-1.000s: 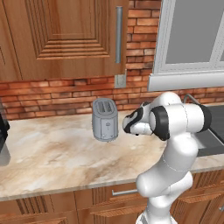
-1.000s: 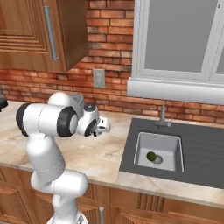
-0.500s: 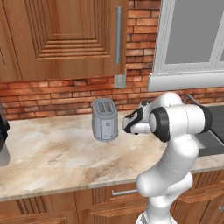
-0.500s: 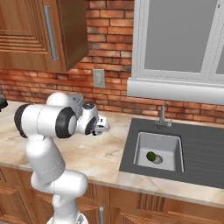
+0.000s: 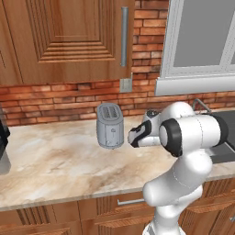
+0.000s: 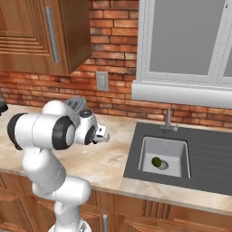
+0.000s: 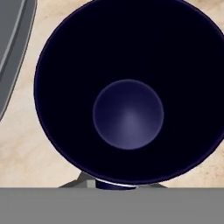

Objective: Clear the mugs and bowl far away from the sink.

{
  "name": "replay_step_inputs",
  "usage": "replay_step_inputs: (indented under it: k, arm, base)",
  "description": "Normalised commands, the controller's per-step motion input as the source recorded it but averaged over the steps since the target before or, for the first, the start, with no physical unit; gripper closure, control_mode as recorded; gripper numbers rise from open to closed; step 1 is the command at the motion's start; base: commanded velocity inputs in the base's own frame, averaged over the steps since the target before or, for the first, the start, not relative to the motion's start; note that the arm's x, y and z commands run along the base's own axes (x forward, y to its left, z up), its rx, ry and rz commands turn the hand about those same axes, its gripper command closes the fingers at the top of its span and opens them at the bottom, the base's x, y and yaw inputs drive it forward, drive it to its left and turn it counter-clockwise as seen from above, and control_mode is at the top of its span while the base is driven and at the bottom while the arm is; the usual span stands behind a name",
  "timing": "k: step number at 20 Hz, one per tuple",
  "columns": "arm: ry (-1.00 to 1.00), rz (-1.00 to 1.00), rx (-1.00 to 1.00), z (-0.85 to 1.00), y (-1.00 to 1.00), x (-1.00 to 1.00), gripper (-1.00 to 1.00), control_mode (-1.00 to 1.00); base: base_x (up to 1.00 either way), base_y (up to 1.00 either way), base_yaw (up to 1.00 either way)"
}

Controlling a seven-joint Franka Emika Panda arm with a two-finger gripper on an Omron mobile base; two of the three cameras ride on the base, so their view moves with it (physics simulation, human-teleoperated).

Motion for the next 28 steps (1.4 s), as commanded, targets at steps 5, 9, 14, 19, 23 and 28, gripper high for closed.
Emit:
replay_step_inputs:
  k: [5, 9, 14, 19, 23, 28]
  arm:
    - [-0.01, -0.02, 0.0, 0.19, 0.0, 0.0, 1.0, -1.0]
    - [-0.04, 0.0, 0.0, 0.86, 0.0, -0.02, 1.0, -1.0]
    - [0.0, -0.01, 0.01, 1.0, -0.02, -0.25, 1.0, -1.0]
    - [0.15, -0.02, 0.0, 1.0, -0.02, -0.35, 1.0, -1.0]
    - [0.24, -0.01, 0.0, 0.99, -0.07, -0.38, 1.0, -1.0]
    - [0.24, 0.0, 0.01, 0.63, -0.02, -0.21, 1.0, -1.0]
  base:
    - [0.0, 0.0, 0.0]
    - [0.0, 0.0, 0.0]
    - [0.0, 0.0, 0.0]
    - [0.0, 0.0, 0.0]
    - [0.0, 0.0, 0.0]
    - [0.0, 0.0, 0.0]
